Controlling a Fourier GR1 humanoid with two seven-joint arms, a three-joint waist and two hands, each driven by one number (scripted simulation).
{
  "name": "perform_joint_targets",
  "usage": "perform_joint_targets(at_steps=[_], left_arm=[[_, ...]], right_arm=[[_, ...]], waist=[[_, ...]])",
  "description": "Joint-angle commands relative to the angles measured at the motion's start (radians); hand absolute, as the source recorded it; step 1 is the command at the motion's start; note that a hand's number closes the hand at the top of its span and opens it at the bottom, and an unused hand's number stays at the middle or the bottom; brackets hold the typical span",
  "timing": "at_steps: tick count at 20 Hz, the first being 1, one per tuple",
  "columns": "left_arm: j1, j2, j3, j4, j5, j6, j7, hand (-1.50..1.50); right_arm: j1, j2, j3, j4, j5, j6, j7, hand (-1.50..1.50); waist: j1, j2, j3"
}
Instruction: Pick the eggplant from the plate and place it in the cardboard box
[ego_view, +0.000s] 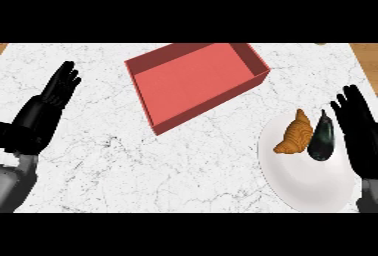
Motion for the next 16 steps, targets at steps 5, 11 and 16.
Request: perform_joint_targets(at_steps=[5,11,16], left_arm=[[0.126,0.106,0.068,0.210,-0.150,0.132,0.003,0.00],[0.172,0.066,0.037,0.231,-0.189,0.202,0.049,0.00],[0.148,0.046,0.044,0.259,-0.196,0.187,0.047,0.00]], right_arm=[[0.004,-0.088,-0.140,0.156,-0.136,0.189,-0.020,-1.50],[0.159,-0.235,0.027,0.327,0.251,0.239,-0.306,-1.50],[0.098,-0.201,-0.133,0.538,0.054,0.463,-0.617,-1.50]], waist=[[0.000,-0.043,0.031],[-0.004,-0.045,0.032],[-0.006,-0.047,0.032]])
